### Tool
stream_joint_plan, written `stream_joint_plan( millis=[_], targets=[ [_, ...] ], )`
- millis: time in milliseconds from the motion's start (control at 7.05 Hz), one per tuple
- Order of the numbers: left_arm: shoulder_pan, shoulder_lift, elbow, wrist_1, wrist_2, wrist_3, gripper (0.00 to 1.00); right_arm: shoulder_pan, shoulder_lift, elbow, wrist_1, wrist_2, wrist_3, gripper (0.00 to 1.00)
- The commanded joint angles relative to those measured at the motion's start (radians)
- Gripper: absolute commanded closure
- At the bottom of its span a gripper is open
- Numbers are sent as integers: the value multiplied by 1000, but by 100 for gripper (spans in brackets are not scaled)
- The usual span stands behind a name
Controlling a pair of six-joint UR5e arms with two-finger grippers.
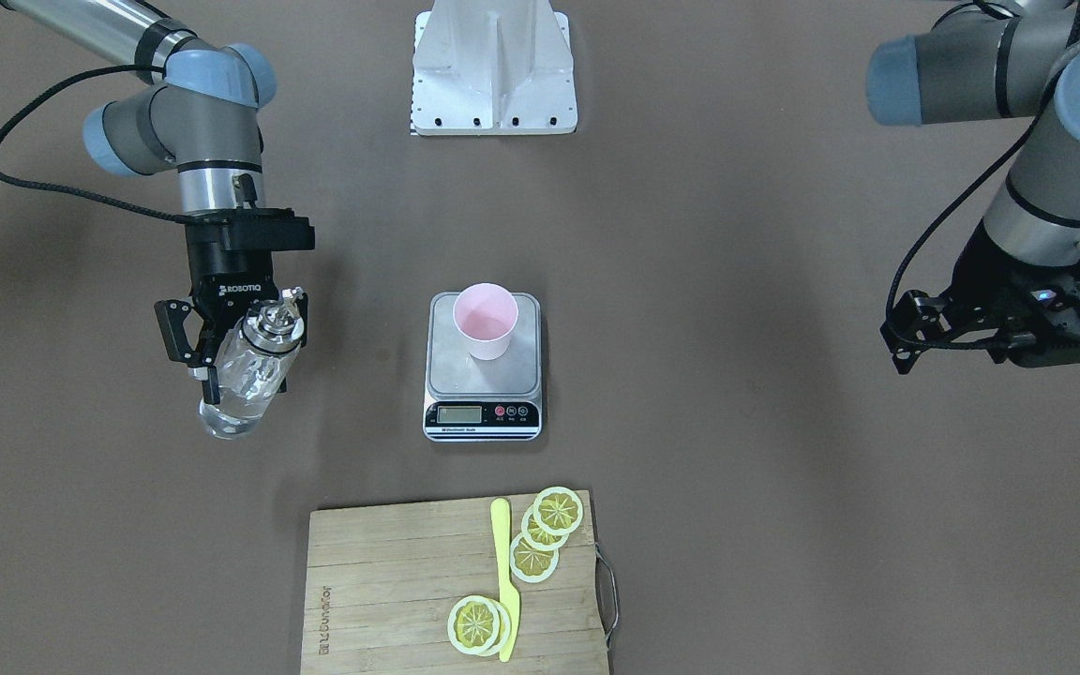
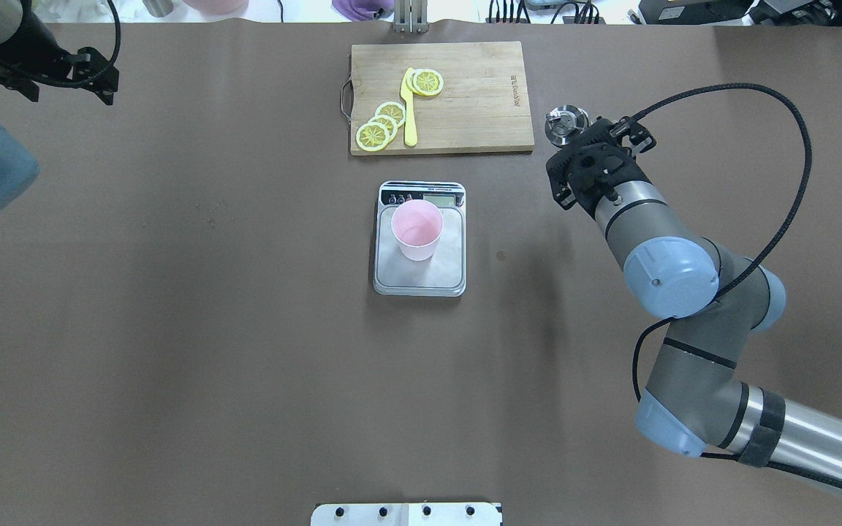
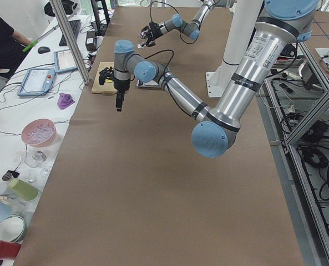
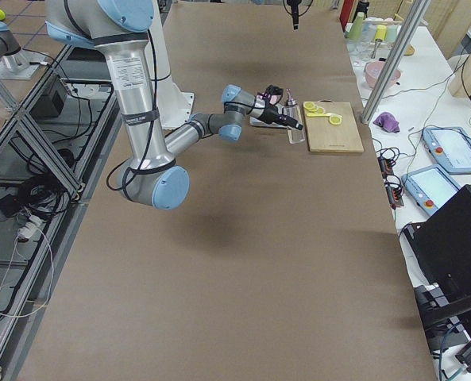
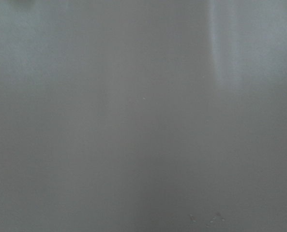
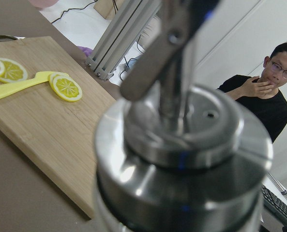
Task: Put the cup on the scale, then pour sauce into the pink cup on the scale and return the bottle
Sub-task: 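Carry the bottle with the right gripper over the pink cup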
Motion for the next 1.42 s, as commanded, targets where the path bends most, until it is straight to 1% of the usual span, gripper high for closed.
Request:
stream_joint_plan(
  millis=[0, 142, 426, 568, 851, 993, 1277],
  targets=[
    [-5, 25, 6, -6, 19, 34, 1, -64, 39, -3, -60, -76, -14, 100],
    [-6, 31, 8, -6, 19, 34, 1, -75, 51, -3, -89, -101, -17, 100],
    [-6, 31, 29, -21, 23, 34, 1, -91, 71, -4, -158, -165, -130, 100],
    [-6, 31, 43, -39, 23, 32, 1, -95, 78, -7, -194, -193, -143, 100],
    [-8, 31, 49, -41, 23, 32, 1, -100, 76, -9, -202, -219, -224, 100],
    [-6, 31, 51, -41, 23, 34, 1, -109, 78, -12, -208, -257, -267, 100],
    [-8, 31, 51, -41, 25, 34, 1, -150, 122, -14, -339, -332, -269, 100]
  ],
)
